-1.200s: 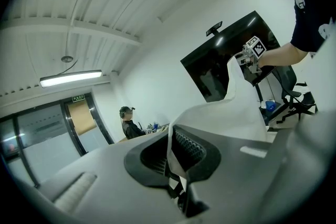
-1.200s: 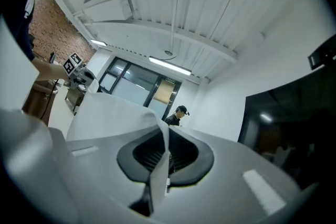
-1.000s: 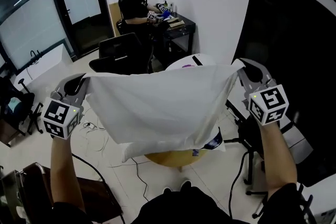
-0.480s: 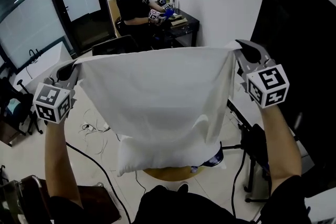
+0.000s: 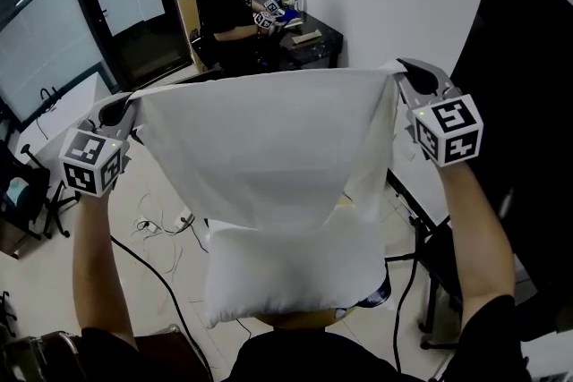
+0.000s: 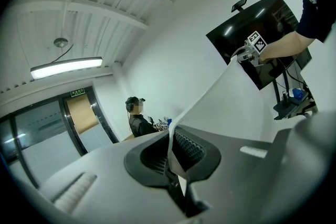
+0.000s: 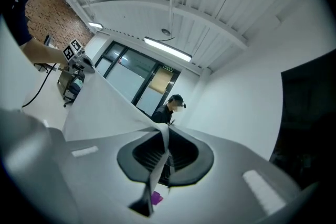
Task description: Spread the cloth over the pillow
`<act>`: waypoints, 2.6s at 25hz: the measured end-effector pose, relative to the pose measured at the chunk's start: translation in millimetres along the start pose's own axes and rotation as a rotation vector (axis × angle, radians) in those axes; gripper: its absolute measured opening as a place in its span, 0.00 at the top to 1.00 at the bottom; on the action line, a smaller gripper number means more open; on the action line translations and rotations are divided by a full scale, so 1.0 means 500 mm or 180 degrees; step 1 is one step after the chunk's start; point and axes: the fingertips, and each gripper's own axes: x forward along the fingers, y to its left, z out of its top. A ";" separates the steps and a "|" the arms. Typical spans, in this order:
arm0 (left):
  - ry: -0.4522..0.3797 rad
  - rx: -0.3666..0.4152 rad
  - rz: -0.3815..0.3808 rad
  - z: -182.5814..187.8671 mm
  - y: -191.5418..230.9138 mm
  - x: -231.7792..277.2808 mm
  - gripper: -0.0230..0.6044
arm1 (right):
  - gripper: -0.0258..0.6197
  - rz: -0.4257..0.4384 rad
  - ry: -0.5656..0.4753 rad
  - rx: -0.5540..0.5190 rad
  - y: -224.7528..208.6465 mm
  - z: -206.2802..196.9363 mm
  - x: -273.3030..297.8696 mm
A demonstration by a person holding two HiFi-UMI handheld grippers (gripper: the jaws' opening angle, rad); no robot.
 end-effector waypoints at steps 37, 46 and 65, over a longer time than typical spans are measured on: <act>0.1042 -0.0989 -0.0389 -0.567 -0.380 -0.213 0.96 | 0.94 0.0846 0.0859 0.0490 0.425 -0.404 -0.188; 0.0883 -0.0845 -0.0176 -0.494 -0.374 -0.279 0.96 | 0.94 0.0774 0.0684 0.0543 0.417 -0.369 -0.250; 0.1058 -0.0786 -0.0114 -0.486 -0.413 -0.297 0.96 | 0.94 0.0912 0.0681 0.0414 0.422 -0.416 -0.273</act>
